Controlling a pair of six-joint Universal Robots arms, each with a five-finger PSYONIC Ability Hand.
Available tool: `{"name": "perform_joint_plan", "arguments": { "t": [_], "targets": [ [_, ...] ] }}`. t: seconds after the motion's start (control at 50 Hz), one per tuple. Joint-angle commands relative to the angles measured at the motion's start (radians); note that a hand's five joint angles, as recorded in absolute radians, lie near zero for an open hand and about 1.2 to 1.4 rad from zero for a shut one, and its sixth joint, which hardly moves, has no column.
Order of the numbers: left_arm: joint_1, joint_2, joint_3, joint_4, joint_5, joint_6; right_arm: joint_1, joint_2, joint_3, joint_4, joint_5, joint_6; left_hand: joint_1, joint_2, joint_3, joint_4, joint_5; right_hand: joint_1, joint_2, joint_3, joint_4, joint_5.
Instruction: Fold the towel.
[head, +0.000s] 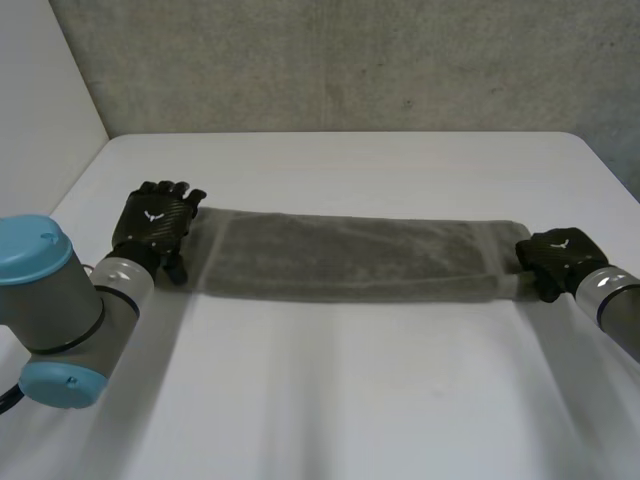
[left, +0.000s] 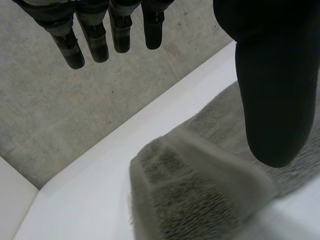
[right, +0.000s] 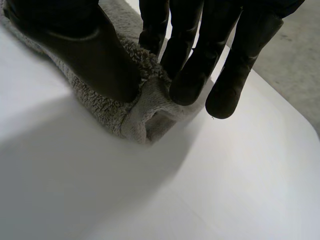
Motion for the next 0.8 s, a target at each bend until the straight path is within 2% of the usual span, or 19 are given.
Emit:
{"name": "perform_joint_plan", "arguments": {
  "t": [0.02, 0.12, 0.16, 0.18, 0.22, 0.32, 0.36, 0.38, 0.42, 0.44, 0.48, 0.5, 0.54, 0.56, 0.62, 0.68, 0.72, 0.76, 0.8],
  "targets": [
    [0.001, 0.009, -0.006, -0.001, -0.001, 0.000, -0.062, -0.021, -0.018, 0.014, 0.011, -0.016, 0.023, 0.024, 0.025, 0.024, 0.004, 0.084, 0.095, 0.059, 0.060, 0.073],
    [0.001, 0.027, -0.014, -0.001, 0.001, 0.000, -0.174, -0.073, -0.047, 0.062, 0.009, -0.063, 0.023, 0.024, 0.025, 0.024, 0.004, 0.084, 0.095, 0.059, 0.060, 0.073],
    [0.001, 0.034, -0.016, 0.001, 0.001, 0.000, -0.278, -0.096, -0.082, 0.118, -0.001, -0.156, 0.023, 0.024, 0.025, 0.024, 0.004, 0.084, 0.095, 0.059, 0.060, 0.073],
    [0.001, 0.038, -0.016, -0.001, 0.001, 0.000, -0.278, -0.096, -0.082, 0.118, -0.001, -0.157, 0.023, 0.024, 0.025, 0.024, 0.004, 0.084, 0.095, 0.059, 0.060, 0.073],
    [0.001, 0.044, -0.017, -0.001, -0.001, -0.002, -0.338, -0.101, -0.142, 0.170, 0.002, -0.248, 0.023, 0.024, 0.025, 0.024, 0.004, 0.084, 0.095, 0.059, 0.060, 0.073],
    [0.001, 0.053, -0.017, -0.001, -0.001, -0.002, -0.304, -0.108, -0.196, 0.206, 0.006, -0.272, 0.023, 0.024, 0.025, 0.024, 0.004, 0.084, 0.095, 0.059, 0.060, 0.073],
    [0.000, 0.053, -0.019, 0.001, -0.002, -0.002, -0.175, -0.157, -0.244, 0.206, -0.004, -0.187, 0.023, 0.024, 0.025, 0.024, 0.004, 0.084, 0.095, 0.059, 0.060, 0.073],
    [0.000, 0.053, -0.019, 0.001, -0.002, -0.002, -0.174, -0.157, -0.245, 0.206, -0.005, -0.186, 0.023, 0.024, 0.025, 0.024, 0.004, 0.084, 0.095, 0.059, 0.060, 0.073],
    [0.000, 0.053, -0.019, 0.001, -0.002, -0.002, -0.043, -0.203, -0.268, 0.195, -0.005, -0.105, 0.023, 0.024, 0.025, 0.024, 0.004, 0.084, 0.095, 0.059, 0.060, 0.073],
    [0.000, 0.053, -0.019, 0.001, -0.002, -0.002, -0.042, -0.203, -0.268, 0.195, -0.005, -0.105, 0.023, 0.024, 0.025, 0.024, 0.004, 0.084, 0.095, 0.059, 0.060, 0.073],
    [0.000, 0.052, -0.025, 0.001, -0.002, -0.002, 0.140, -0.207, -0.284, 0.146, 0.002, -0.068, 0.023, 0.024, 0.025, 0.024, 0.004, 0.084, 0.095, 0.059, 0.060, 0.073],
    [0.000, 0.052, -0.025, 0.001, -0.002, -0.002, 0.140, -0.207, -0.285, 0.146, 0.002, -0.068, 0.023, 0.024, 0.025, 0.024, 0.004, 0.084, 0.095, 0.059, 0.060, 0.073],
    [-0.002, 0.052, -0.025, 0.001, -0.001, -0.002, 0.325, -0.179, -0.288, 0.064, 0.008, -0.060, 0.023, 0.024, 0.025, 0.024, 0.004, 0.084, 0.095, 0.059, 0.060, 0.073],
    [-0.002, 0.052, -0.025, 0.001, -0.001, -0.002, 0.326, -0.179, -0.288, 0.063, 0.008, -0.060, 0.023, 0.024, 0.025, 0.024, 0.004, 0.084, 0.095, 0.059, 0.060, 0.073],
    [-0.003, 0.052, -0.025, 0.001, -0.001, -0.002, 0.540, -0.063, -0.288, -0.019, 0.008, -0.066, 0.023, 0.024, 0.025, 0.024, 0.004, 0.084, 0.095, 0.059, 0.060, 0.073],
    [-0.006, 0.050, -0.025, 0.001, -0.001, -0.002, 0.585, -0.027, -0.288, -0.029, 0.008, -0.071, 0.023, 0.024, 0.025, 0.024, 0.004, 0.084, 0.095, 0.059, 0.060, 0.073],
    [-0.009, 0.049, -0.026, 0.001, -0.001, -0.002, 0.659, 0.055, -0.294, -0.033, 0.008, -0.098, 0.023, 0.024, 0.025, 0.024, 0.004, 0.084, 0.095, 0.059, 0.060, 0.073],
    [-0.011, 0.047, -0.026, 0.002, 0.001, -0.002, 0.677, 0.097, -0.295, -0.032, 0.008, -0.127, 0.023, 0.024, 0.025, 0.024, 0.004, 0.056, 0.067, 0.031, 0.032, 0.045],
    [-0.014, 0.043, -0.026, 0.011, 0.001, -0.002, 0.690, 0.146, -0.295, -0.026, 0.020, -0.199, 0.021, 0.021, 0.022, 0.021, 0.001, -0.879, -0.868, -0.904, -0.903, -0.890]
  ]
}}
